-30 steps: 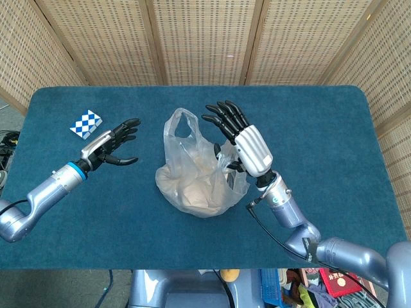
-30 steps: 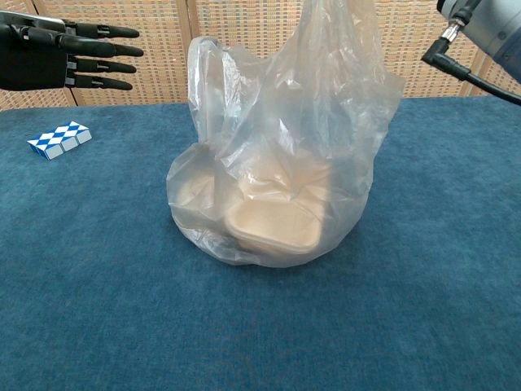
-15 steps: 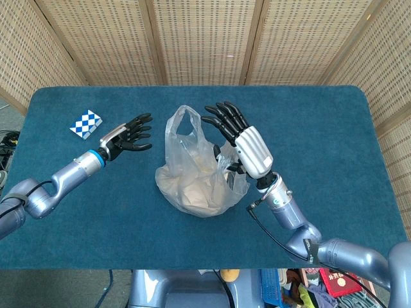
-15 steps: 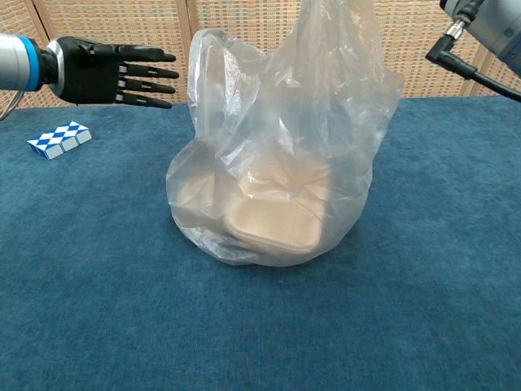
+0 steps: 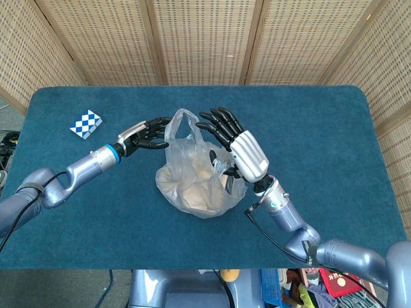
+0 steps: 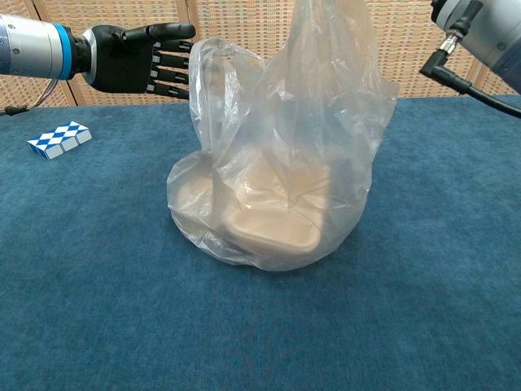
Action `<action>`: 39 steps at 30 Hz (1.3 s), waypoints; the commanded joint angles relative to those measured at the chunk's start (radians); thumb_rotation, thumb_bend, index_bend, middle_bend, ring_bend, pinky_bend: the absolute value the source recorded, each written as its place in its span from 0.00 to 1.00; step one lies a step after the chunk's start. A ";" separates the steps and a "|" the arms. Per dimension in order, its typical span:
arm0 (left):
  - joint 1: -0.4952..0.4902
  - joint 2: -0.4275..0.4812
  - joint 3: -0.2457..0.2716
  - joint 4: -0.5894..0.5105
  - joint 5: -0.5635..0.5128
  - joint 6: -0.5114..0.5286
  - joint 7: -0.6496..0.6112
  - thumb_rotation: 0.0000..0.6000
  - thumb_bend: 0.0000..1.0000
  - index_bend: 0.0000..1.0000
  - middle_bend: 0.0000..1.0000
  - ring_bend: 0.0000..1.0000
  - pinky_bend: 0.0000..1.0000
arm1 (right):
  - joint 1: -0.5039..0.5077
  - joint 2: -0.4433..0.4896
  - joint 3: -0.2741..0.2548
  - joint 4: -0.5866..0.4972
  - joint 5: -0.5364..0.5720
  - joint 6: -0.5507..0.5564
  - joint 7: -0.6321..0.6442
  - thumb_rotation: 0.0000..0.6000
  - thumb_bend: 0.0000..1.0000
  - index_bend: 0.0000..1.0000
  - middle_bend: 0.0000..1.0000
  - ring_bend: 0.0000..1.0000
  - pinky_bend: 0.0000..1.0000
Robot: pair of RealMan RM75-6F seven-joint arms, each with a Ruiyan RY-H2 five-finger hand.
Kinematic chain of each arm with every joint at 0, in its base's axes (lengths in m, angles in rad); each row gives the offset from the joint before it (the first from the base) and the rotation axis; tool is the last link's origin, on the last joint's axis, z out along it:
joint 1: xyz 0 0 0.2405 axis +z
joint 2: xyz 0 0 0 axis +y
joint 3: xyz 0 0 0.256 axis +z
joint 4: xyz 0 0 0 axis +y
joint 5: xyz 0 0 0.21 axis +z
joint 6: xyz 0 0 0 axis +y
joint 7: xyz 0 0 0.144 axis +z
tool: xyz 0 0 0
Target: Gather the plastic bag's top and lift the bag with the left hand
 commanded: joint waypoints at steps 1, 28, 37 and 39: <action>-0.035 0.005 0.027 -0.006 0.016 0.000 -0.062 0.74 0.09 0.16 0.17 0.19 0.20 | 0.001 -0.005 -0.003 0.002 -0.003 0.001 -0.001 1.00 0.71 0.15 0.12 0.00 0.00; -0.057 -0.094 -0.043 0.054 -0.128 0.113 -0.219 0.39 0.14 0.08 0.09 0.12 0.19 | 0.002 -0.018 -0.016 0.021 -0.011 0.004 0.021 1.00 0.71 0.15 0.12 0.00 0.00; -0.046 -0.067 -0.048 0.032 -0.131 0.110 -0.229 0.39 0.15 0.08 0.12 0.16 0.25 | 0.001 -0.022 -0.018 0.032 -0.010 0.005 0.022 1.00 0.71 0.15 0.12 0.00 0.00; -0.038 -0.067 -0.044 0.030 -0.129 0.119 -0.245 0.41 0.17 0.12 0.17 0.19 0.25 | 0.000 -0.022 -0.018 0.031 -0.008 0.006 0.023 1.00 0.71 0.15 0.12 0.00 0.00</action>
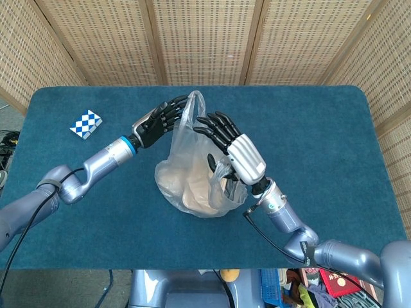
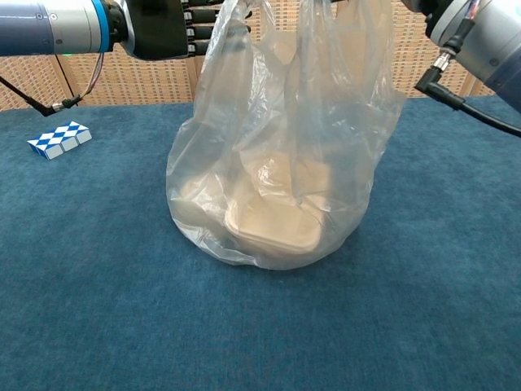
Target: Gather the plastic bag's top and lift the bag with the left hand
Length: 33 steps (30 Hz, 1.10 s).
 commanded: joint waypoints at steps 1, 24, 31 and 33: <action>0.012 0.001 0.008 0.000 0.009 0.013 -0.029 0.43 0.18 0.14 0.19 0.21 0.26 | -0.002 0.001 -0.001 -0.002 0.000 0.002 0.001 1.00 0.71 0.15 0.12 0.00 0.00; 0.171 -0.054 0.260 0.294 0.230 0.336 -0.311 0.73 0.28 0.44 0.50 0.47 0.43 | -0.029 0.031 0.005 -0.023 0.008 0.026 0.002 1.00 0.71 0.15 0.12 0.00 0.00; 0.230 -0.095 0.343 0.467 0.291 0.440 -0.400 0.77 0.28 0.43 0.50 0.48 0.47 | -0.038 0.040 0.004 -0.026 0.004 0.035 0.007 1.00 0.71 0.15 0.12 0.00 0.00; 0.242 -0.106 0.338 0.487 0.278 0.439 -0.401 0.75 0.28 0.42 0.48 0.46 0.45 | -0.039 0.042 0.004 -0.025 0.003 0.036 0.007 1.00 0.71 0.15 0.12 0.00 0.00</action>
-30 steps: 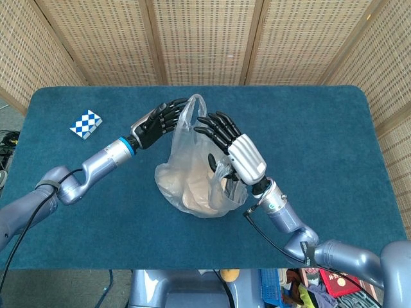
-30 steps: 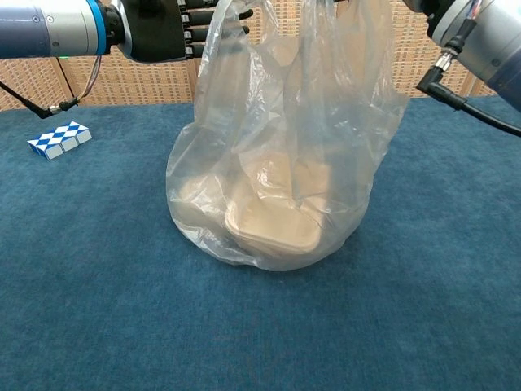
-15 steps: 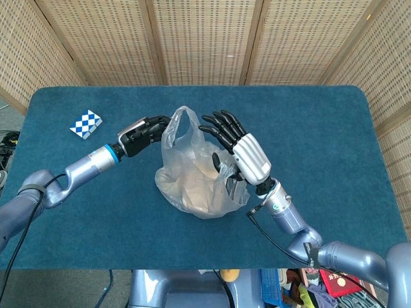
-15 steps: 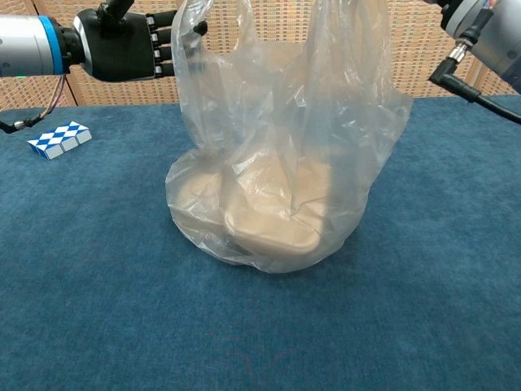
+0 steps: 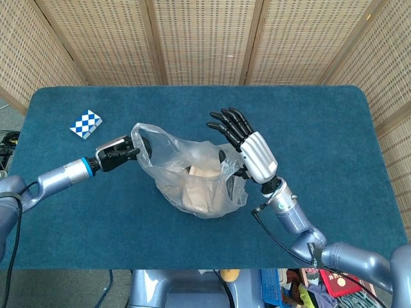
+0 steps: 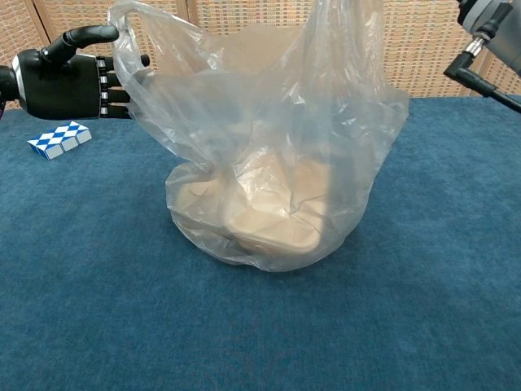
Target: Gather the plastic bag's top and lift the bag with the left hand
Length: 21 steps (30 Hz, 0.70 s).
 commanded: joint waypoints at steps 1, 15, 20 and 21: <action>0.035 -0.033 0.003 0.053 -0.021 0.000 -0.020 0.70 0.28 0.40 0.46 0.43 0.43 | -0.001 0.002 0.000 0.001 -0.001 0.001 0.000 1.00 0.71 0.15 0.12 0.00 0.00; -0.003 -0.022 -0.058 -0.044 -0.058 0.050 0.037 0.51 0.23 0.16 0.15 0.24 0.34 | -0.009 0.008 -0.005 0.002 -0.006 0.005 0.000 1.00 0.71 0.15 0.12 0.00 0.00; -0.027 -0.001 -0.068 -0.105 -0.054 0.079 0.063 0.50 0.20 0.15 0.14 0.23 0.30 | -0.007 0.005 -0.003 0.003 -0.008 0.005 -0.003 1.00 0.71 0.15 0.12 0.00 0.00; -0.031 0.002 -0.068 -0.116 -0.051 0.082 0.068 0.48 0.20 0.15 0.14 0.23 0.29 | -0.007 0.005 -0.004 0.003 -0.008 0.005 -0.004 1.00 0.71 0.15 0.12 0.00 0.00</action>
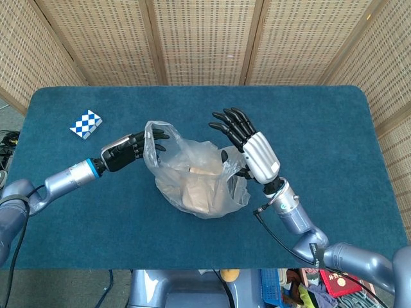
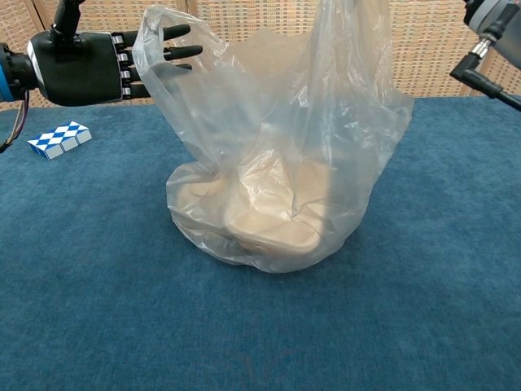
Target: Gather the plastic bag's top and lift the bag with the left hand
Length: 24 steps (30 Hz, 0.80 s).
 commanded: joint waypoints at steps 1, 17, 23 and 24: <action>-0.017 0.014 -0.005 -0.037 0.005 0.013 0.015 0.46 0.20 0.15 0.14 0.22 0.27 | 0.000 0.000 0.000 0.000 -0.001 0.000 -0.002 1.00 0.71 0.15 0.12 0.00 0.00; -0.086 -0.004 -0.039 -0.077 -0.001 0.043 -0.050 0.24 0.15 0.13 0.07 0.10 0.12 | 0.005 -0.001 0.002 -0.011 -0.004 -0.004 -0.014 1.00 0.71 0.15 0.12 0.00 0.00; -0.119 -0.020 -0.036 -0.069 0.023 0.054 -0.045 0.24 0.13 0.03 0.00 0.01 0.07 | 0.006 -0.001 0.003 -0.014 -0.003 -0.006 -0.020 1.00 0.72 0.15 0.12 0.00 0.00; -0.122 -0.021 -0.027 -0.061 0.037 0.069 -0.047 0.27 0.13 0.04 0.00 0.02 0.07 | 0.006 0.000 0.004 -0.014 -0.003 -0.006 -0.021 1.00 0.72 0.15 0.12 0.00 0.00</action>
